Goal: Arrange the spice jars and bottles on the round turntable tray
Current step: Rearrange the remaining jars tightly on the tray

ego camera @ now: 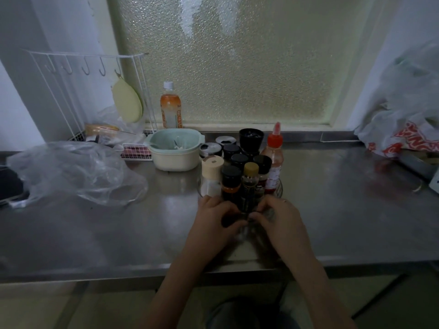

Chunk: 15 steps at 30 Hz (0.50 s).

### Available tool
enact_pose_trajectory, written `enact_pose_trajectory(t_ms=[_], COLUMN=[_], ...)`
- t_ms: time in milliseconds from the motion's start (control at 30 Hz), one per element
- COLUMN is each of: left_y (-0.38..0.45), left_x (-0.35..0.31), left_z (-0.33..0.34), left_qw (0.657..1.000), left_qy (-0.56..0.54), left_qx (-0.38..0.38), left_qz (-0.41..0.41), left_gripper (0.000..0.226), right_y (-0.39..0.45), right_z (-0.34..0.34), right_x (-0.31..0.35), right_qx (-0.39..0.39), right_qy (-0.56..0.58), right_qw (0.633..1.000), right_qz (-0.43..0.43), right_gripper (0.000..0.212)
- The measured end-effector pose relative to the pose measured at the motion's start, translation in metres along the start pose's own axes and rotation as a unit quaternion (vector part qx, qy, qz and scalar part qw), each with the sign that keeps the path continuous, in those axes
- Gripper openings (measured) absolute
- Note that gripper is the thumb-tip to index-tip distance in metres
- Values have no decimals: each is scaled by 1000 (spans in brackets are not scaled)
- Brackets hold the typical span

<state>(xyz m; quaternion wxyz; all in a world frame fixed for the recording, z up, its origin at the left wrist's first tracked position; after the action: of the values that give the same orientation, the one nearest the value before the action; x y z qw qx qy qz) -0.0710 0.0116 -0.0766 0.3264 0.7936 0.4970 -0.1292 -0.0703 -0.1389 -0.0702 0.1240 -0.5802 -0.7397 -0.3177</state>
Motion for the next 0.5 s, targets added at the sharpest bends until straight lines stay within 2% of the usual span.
enact_pose_trajectory(t_ms=[133, 300, 500], left_y=[11, 31, 67], left_x=[7, 15, 31], left_z=[0, 5, 6], left_qw=[1000, 999, 999], left_qy=[-4, 1, 2], left_qx=[13, 46, 37], left_qz=[-6, 6, 2], left_gripper=[13, 20, 23], right_y=[6, 27, 69], right_z=[5, 7, 15], right_x=[1, -5, -18], right_qx=[7, 21, 38], right_qy=[31, 45, 67], right_qw=[999, 999, 997], right_qz=[-8, -12, -1], right_gripper=[21, 16, 18])
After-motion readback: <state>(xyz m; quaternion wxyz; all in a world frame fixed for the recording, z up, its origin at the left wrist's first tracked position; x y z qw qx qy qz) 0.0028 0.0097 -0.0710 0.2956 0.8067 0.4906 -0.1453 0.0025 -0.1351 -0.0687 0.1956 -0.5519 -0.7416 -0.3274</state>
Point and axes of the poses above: each hand's wrist, its own y-axis towards the middle knuckle, its own z-axis out of the palm, x = y × z, the point moved 10 cm from there along y, towards the middle knuckle, and after that the axes turned 9 degrees about x, right-handed, at the moved point
